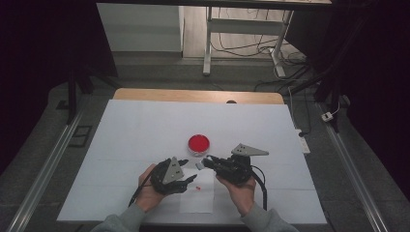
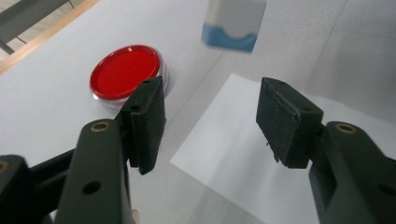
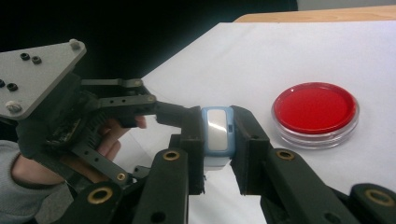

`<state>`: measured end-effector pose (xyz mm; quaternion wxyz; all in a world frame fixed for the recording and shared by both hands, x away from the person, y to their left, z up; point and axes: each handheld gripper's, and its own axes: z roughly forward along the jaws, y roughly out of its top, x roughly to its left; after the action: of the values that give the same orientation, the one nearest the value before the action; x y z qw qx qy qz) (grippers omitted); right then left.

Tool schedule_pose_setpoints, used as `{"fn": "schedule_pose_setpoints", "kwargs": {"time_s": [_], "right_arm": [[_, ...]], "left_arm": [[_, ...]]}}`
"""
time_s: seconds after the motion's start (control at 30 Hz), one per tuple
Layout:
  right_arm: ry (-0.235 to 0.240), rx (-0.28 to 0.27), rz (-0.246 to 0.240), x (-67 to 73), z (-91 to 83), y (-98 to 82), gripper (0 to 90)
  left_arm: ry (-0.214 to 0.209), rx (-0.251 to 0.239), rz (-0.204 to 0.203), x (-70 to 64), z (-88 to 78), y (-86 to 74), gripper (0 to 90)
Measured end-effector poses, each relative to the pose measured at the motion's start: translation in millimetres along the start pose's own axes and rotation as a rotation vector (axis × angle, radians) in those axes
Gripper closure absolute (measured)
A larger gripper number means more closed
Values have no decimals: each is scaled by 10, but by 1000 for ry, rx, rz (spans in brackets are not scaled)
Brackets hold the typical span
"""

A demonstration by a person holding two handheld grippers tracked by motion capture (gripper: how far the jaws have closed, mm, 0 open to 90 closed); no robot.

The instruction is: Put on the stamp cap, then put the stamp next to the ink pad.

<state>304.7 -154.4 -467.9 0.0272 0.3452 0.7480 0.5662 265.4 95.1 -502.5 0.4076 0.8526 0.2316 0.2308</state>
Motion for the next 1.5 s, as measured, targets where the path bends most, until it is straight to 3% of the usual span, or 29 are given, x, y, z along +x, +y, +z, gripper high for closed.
{"fn": "schedule_pose_setpoints", "kwargs": {"time_s": [0.33,0.47,0.7,0.9,1.5], "right_arm": [[-21,-17,-6,-60,-68,31,756],[-26,-19,-8,-78,-86,39,756],[-35,-21,-24,-96,-106,54,756],[-47,-24,-37,-110,-123,60,756],[-58,-31,-37,-152,-157,76,756]], "left_arm": [[-6,46,-75,127,-241,-261,379],[0,37,-143,225,-403,-385,375],[10,24,-221,335,-580,-551,377],[15,21,-250,380,-619,-597,374],[23,20,-270,437,-635,-625,372]]}}
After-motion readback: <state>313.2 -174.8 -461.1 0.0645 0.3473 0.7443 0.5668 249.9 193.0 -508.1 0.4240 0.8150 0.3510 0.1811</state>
